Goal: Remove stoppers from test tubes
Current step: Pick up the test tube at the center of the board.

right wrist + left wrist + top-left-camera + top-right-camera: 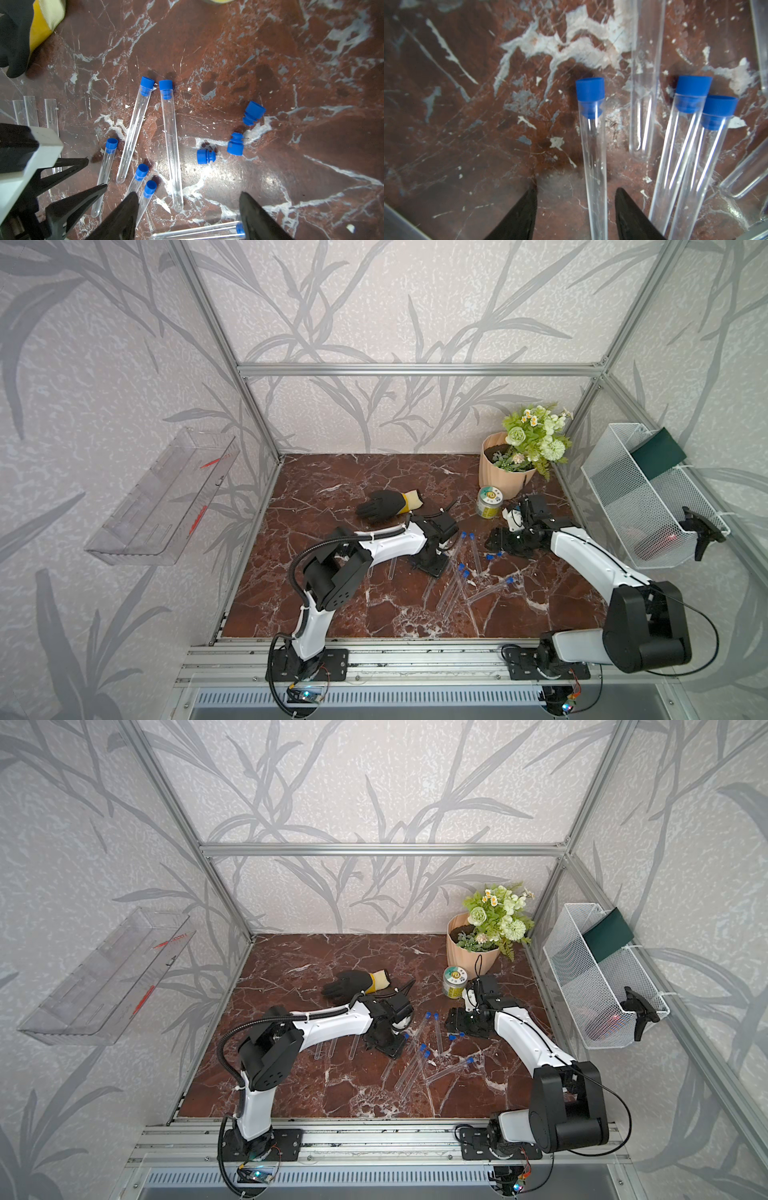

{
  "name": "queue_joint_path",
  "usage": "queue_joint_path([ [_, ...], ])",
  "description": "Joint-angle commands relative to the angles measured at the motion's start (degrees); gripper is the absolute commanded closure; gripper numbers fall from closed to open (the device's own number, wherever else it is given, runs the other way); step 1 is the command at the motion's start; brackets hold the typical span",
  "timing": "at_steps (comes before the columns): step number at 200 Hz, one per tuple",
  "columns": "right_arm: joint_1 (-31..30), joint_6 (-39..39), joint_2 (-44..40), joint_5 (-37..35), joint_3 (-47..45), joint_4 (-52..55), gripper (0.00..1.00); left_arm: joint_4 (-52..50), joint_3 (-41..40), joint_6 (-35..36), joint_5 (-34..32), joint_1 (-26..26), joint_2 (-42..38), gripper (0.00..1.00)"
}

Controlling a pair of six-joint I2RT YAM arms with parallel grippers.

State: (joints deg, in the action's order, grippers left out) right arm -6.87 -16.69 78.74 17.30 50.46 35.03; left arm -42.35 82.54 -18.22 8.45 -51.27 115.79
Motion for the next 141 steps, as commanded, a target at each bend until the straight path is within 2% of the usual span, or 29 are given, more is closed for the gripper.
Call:
queue_joint_path([
  [1,-0.07,-0.01,-2.00,0.98,-0.66,-0.54,0.22,-2.74,1.83,-0.41,-2.01,-0.76,1.35,0.42],
  [118,0.07,1.61,-3.79,0.01,0.93,-0.22,0.19,-4.30,0.60,-1.29,-4.23,-1.03,2.72,0.58],
  [141,0.24,1.59,-1.99,0.66,2.33,-0.16,0.14,-2.70,-0.78,-1.47,-3.58,-0.92,1.36,0.66],
])
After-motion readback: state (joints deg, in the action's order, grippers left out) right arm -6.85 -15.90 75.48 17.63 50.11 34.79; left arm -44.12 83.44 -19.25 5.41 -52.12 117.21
